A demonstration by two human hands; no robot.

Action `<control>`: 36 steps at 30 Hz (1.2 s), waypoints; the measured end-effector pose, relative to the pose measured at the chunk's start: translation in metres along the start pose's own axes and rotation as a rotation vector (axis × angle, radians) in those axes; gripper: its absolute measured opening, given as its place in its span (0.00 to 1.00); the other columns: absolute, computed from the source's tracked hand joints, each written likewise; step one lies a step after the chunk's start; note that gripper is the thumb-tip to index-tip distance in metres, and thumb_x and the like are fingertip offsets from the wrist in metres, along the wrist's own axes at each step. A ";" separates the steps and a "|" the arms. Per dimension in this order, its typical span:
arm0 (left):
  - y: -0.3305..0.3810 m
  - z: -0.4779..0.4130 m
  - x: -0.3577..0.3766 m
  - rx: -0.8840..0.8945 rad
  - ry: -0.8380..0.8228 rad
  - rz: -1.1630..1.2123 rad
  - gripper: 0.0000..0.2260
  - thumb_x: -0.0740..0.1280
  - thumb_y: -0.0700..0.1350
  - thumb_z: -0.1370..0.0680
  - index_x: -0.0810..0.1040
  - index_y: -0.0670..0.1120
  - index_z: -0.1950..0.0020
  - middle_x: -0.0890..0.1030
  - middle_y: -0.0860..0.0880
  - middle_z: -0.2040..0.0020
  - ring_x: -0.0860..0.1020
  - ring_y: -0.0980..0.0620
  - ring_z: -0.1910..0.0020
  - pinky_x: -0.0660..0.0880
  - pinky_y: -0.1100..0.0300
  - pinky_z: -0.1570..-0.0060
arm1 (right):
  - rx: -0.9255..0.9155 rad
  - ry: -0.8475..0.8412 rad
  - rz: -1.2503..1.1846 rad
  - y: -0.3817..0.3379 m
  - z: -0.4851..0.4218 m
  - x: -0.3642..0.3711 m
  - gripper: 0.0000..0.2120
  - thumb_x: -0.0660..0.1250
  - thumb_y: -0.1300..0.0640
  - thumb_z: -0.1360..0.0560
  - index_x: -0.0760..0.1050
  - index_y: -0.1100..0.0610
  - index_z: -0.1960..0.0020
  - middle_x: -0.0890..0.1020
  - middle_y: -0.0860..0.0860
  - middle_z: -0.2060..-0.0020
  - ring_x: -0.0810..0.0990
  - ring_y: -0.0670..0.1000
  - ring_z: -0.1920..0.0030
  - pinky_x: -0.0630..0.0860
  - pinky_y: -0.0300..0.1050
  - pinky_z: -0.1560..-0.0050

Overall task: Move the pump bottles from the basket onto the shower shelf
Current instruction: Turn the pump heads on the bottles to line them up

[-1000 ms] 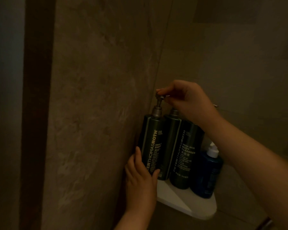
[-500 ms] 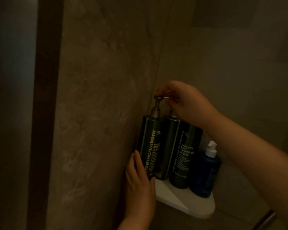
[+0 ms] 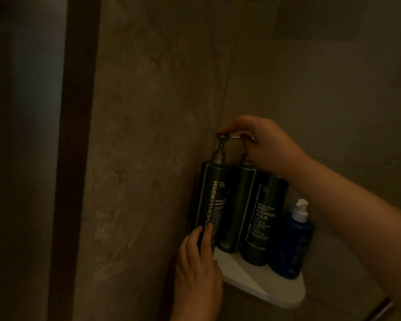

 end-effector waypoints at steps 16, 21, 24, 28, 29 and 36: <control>-0.010 -0.005 0.040 -0.025 -0.195 -0.009 0.37 0.53 0.58 0.21 0.20 0.54 0.36 0.30 0.54 0.27 0.41 0.53 0.26 0.53 0.57 0.29 | 0.028 -0.121 0.083 0.019 -0.027 0.012 0.27 0.53 0.73 0.29 0.79 0.52 0.42 0.80 0.50 0.44 0.76 0.46 0.44 0.73 0.43 0.42; -0.010 -0.013 0.044 -0.047 -0.243 0.008 0.36 0.53 0.57 0.20 0.24 0.52 0.32 0.33 0.51 0.24 0.43 0.51 0.25 0.52 0.56 0.28 | 0.045 -0.137 0.121 0.025 -0.031 0.015 0.27 0.54 0.73 0.29 0.79 0.51 0.42 0.80 0.50 0.45 0.77 0.48 0.48 0.72 0.41 0.49; -0.010 -0.018 0.048 -0.071 -0.271 0.002 0.35 0.52 0.58 0.20 0.27 0.50 0.29 0.34 0.51 0.24 0.44 0.51 0.25 0.52 0.56 0.28 | 0.070 -0.165 0.142 0.030 -0.034 0.019 0.27 0.55 0.73 0.29 0.79 0.50 0.41 0.79 0.51 0.44 0.77 0.50 0.47 0.74 0.43 0.47; -0.012 -0.024 0.053 -0.098 -0.289 -0.002 0.34 0.52 0.58 0.20 0.32 0.48 0.26 0.36 0.50 0.24 0.46 0.50 0.25 0.52 0.56 0.28 | 0.090 -0.171 0.142 0.032 -0.036 0.021 0.25 0.56 0.72 0.28 0.79 0.52 0.40 0.80 0.53 0.44 0.77 0.53 0.44 0.74 0.45 0.44; -0.012 -0.025 0.055 -0.103 -0.295 -0.003 0.35 0.52 0.58 0.20 0.32 0.48 0.26 0.37 0.49 0.24 0.46 0.50 0.25 0.53 0.56 0.28 | 0.101 -0.172 0.140 0.033 -0.036 0.021 0.24 0.56 0.71 0.28 0.79 0.52 0.40 0.80 0.52 0.44 0.78 0.53 0.44 0.73 0.44 0.45; -0.014 -0.027 0.057 -0.124 -0.307 0.005 0.34 0.52 0.58 0.20 0.34 0.48 0.25 0.38 0.48 0.23 0.46 0.49 0.25 0.52 0.54 0.28 | 0.127 -0.197 0.146 0.032 -0.036 0.023 0.19 0.59 0.67 0.26 0.79 0.53 0.40 0.81 0.51 0.42 0.77 0.50 0.41 0.67 0.35 0.50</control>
Point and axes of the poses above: each hand's wrist, its own z-axis away from the middle knuckle, its own x-axis out of the palm, y = z × x, the point moved 10 cm from there along -z, towards the middle knuckle
